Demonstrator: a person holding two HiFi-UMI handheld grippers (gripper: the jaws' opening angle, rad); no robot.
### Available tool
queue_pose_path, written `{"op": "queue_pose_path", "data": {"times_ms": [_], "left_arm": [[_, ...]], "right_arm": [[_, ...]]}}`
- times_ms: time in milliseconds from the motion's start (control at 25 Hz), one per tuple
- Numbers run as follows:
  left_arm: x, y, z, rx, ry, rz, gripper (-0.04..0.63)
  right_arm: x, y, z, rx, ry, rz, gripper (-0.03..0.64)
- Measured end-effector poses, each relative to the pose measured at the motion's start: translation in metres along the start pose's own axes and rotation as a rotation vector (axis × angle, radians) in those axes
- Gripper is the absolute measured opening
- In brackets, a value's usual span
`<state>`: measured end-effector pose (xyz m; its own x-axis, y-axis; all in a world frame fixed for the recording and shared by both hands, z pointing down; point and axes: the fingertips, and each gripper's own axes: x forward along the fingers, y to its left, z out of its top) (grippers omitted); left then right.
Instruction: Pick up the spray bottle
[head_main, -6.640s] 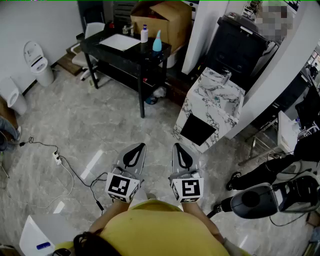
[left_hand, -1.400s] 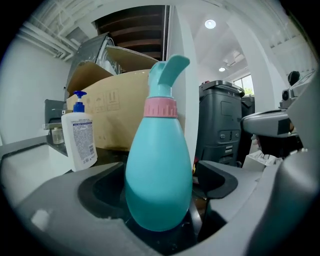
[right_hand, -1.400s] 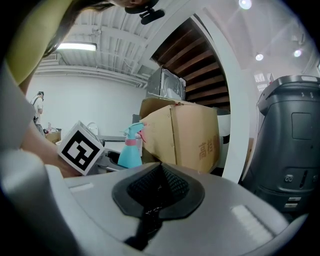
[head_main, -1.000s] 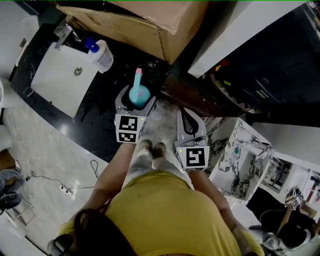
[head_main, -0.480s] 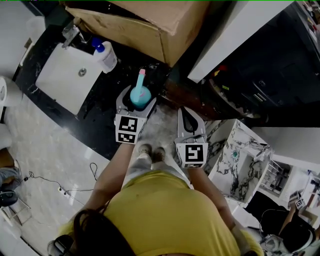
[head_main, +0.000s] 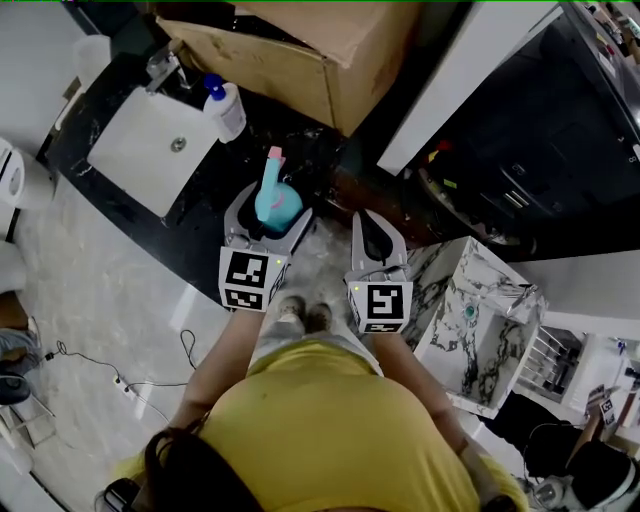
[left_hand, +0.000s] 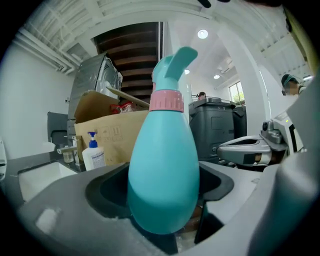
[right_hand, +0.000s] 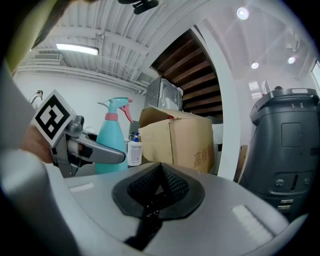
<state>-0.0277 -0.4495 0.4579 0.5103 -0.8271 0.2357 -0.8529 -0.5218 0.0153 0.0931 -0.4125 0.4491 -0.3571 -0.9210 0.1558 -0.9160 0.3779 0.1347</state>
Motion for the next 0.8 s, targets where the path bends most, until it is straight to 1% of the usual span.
{"op": "queue_pose_path", "data": {"times_ms": [120,280,480,800], "left_arm": [[-0.021,-0.005,0.018,0.009,-0.038,0.010,0.396],[-0.045,-0.010,0.032,0.030,-0.062,0.023,0.396],[-0.067,-0.017,0.037,0.020,-0.073,0.030,0.396],[-0.081,-0.021,0.034,0.028,-0.069,0.031,0.396]], "right_arm": [[-0.012,0.002,0.010,0.003,-0.011,-0.010,0.000],[-0.030,-0.001,0.023,-0.007,-0.019,-0.046,0.000],[-0.052,-0.003,0.039,0.003,-0.047,-0.077,0.000],[-0.061,0.009,0.041,0.029,-0.042,-0.041,0.000]]}}
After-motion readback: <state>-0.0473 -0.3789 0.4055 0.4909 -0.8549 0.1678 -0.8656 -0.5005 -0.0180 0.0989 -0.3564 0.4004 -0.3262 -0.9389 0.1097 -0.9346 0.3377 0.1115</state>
